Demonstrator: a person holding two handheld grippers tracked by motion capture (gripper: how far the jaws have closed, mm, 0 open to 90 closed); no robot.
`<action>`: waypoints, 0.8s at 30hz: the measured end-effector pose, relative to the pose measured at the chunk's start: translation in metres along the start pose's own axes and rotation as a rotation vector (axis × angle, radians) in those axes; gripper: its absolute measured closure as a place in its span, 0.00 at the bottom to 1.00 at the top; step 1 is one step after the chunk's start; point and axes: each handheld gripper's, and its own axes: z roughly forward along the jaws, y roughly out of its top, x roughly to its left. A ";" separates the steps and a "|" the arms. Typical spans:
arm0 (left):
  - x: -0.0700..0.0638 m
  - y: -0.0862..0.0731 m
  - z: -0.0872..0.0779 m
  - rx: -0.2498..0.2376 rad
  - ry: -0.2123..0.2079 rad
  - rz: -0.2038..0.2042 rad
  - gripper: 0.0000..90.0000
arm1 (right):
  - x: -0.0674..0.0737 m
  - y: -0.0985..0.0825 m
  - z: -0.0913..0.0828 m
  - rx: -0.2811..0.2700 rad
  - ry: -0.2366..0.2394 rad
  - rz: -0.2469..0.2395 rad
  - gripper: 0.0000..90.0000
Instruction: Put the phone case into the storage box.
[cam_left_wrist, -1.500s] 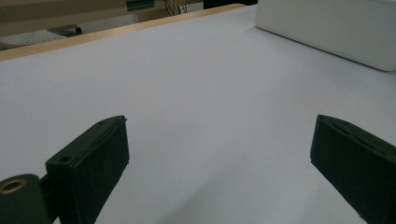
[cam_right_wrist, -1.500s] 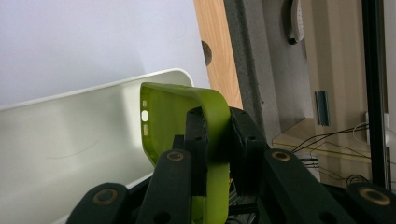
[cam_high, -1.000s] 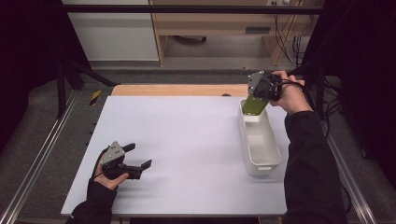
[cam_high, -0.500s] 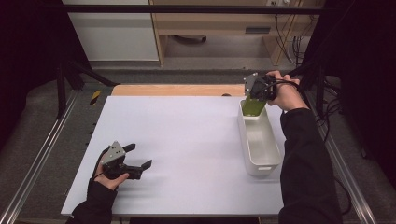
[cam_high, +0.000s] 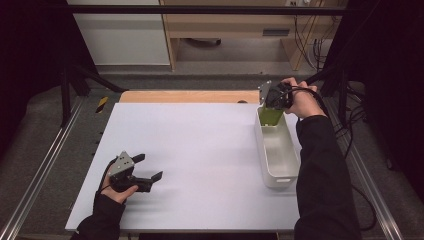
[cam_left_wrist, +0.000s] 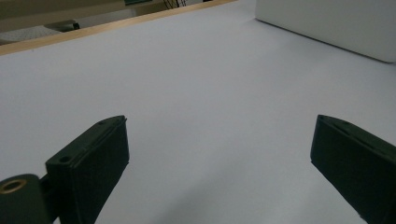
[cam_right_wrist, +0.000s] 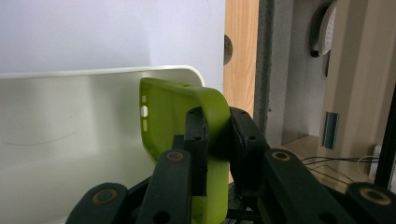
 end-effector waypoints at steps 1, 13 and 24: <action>0.000 0.000 0.000 0.001 0.000 0.000 0.04 | 0.000 0.000 0.001 -0.001 0.006 0.001 0.87; 0.000 0.000 0.000 0.003 0.001 0.001 0.04 | 0.003 0.005 0.012 0.011 0.020 -0.026 0.87; 0.001 -0.001 0.001 0.006 0.003 0.001 0.04 | 0.002 0.003 0.016 0.023 0.003 -0.030 0.86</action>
